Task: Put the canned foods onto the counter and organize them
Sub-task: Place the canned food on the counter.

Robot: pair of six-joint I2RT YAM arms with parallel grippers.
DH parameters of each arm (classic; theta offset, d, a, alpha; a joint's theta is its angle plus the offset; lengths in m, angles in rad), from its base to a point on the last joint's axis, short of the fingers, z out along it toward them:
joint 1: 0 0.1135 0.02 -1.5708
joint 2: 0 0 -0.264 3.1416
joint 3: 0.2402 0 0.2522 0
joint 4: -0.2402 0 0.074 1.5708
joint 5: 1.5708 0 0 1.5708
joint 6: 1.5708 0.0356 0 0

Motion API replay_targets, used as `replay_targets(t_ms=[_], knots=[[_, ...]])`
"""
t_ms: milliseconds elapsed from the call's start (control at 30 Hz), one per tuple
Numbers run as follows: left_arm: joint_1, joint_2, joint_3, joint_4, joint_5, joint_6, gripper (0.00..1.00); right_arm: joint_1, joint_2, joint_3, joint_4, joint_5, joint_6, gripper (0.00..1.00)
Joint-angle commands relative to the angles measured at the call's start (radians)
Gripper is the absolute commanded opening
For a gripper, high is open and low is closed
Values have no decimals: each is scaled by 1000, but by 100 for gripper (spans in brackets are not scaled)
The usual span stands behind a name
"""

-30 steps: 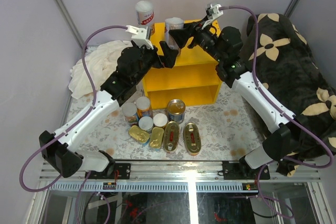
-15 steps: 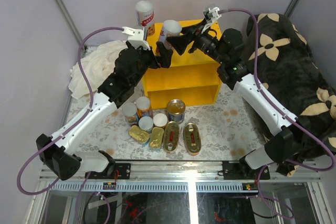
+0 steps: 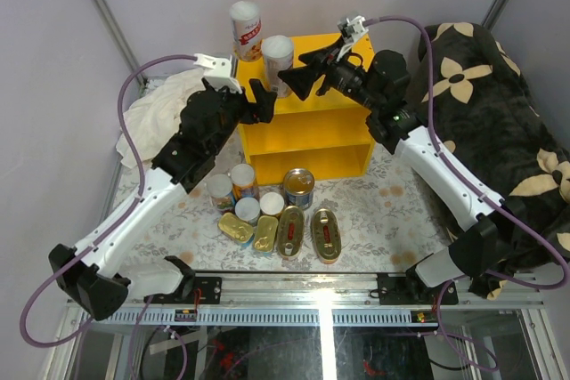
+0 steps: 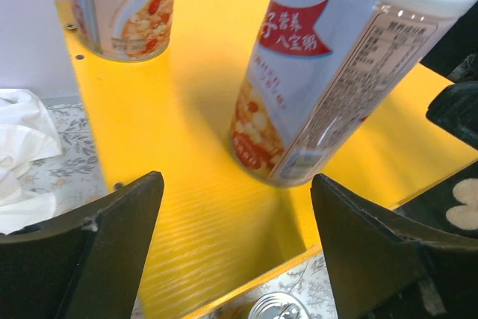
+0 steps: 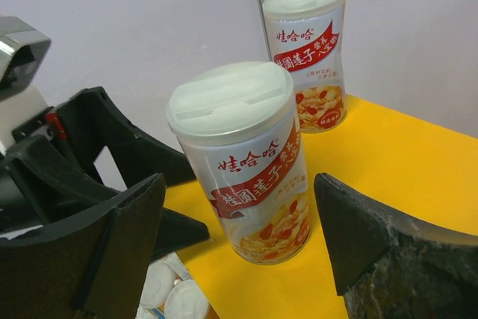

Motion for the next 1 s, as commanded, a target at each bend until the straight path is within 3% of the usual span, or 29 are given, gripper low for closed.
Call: replay_targets(t_ms=[0, 167, 367, 733, 767, 867, 967], knots=[[28, -79, -45, 2, 80, 64, 75, 46, -40, -16, 5, 57, -43, 84], [37, -101, -35, -60, 128, 102, 60, 113, -17, -1, -51, 183, -118, 72], [101, -158, -52, -147, 139, 64, 56, 131, 45, 68, -121, 352, -115, 56], [226, -251, -135, -250, 208, 57, 56, 131, 137, 146, -191, 538, -104, 53], [231, -257, -146, -252, 214, 56, 56, 131, 136, 147, -187, 549, -105, 55], [242, -268, -169, -255, 226, 56, 57, 131, 132, 142, -156, 499, -126, 82], [251, -274, -181, -258, 236, 56, 57, 132, 141, 146, -146, 421, -122, 94]])
